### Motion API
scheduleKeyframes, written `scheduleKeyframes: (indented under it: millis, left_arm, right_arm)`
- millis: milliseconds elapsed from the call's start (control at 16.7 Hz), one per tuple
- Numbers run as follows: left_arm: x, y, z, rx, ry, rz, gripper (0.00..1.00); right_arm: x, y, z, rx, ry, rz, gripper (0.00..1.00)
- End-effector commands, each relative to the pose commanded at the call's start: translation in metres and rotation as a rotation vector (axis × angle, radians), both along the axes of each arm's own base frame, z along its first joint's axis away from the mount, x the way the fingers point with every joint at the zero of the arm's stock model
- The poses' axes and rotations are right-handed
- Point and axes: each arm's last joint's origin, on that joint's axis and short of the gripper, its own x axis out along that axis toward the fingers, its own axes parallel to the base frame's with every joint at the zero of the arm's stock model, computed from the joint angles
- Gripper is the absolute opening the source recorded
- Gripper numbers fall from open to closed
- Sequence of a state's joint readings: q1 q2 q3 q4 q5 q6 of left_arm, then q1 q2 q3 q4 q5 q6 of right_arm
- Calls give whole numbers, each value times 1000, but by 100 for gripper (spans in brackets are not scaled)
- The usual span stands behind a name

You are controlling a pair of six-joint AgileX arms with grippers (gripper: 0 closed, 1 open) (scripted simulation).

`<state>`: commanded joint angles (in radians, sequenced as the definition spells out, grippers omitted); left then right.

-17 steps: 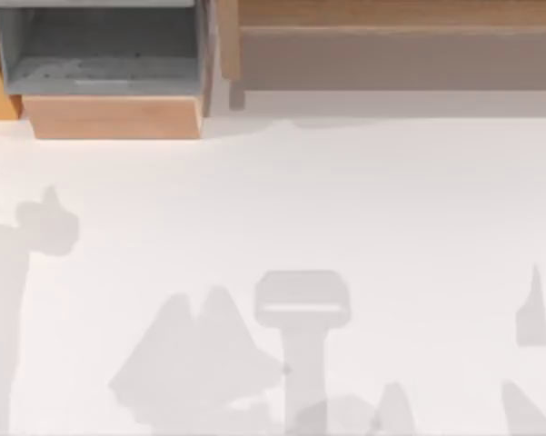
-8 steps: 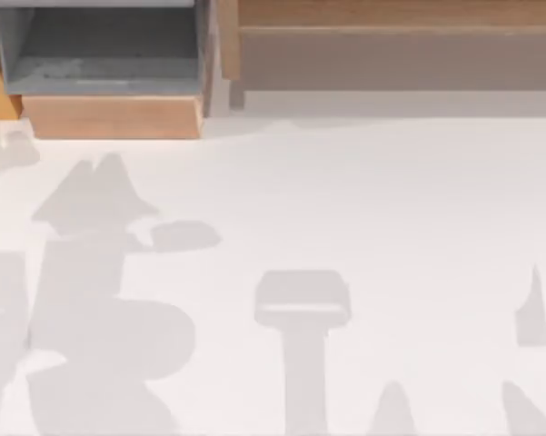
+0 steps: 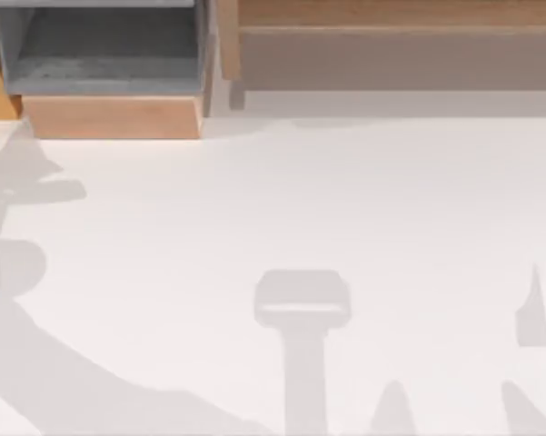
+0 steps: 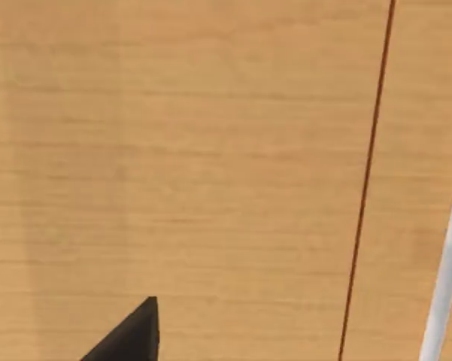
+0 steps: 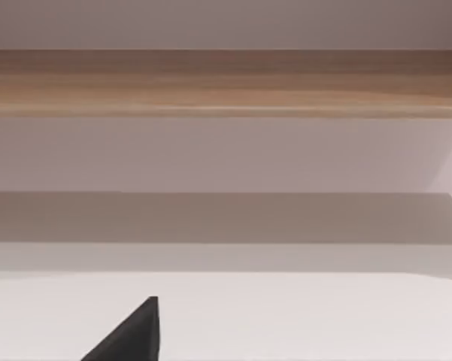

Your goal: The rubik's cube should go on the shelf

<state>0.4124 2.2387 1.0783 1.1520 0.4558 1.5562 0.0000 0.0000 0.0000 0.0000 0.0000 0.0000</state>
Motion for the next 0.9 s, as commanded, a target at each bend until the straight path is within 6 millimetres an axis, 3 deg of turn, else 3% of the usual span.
scheduleKeyframes:
  millis: [120, 480, 900]
  left_arm:
    - [3, 4, -9, 27, -3, -2, 100]
    - [4, 2, -10, 27, 0, -5, 100]
    - [28, 4, -10, 30, -3, -2, 100]
  right_arm:
    - [0, 0, 0, 0, 0, 0, 100]
    - [0, 0, 0, 0, 0, 0, 100]
    - [0, 0, 0, 0, 0, 0, 100]
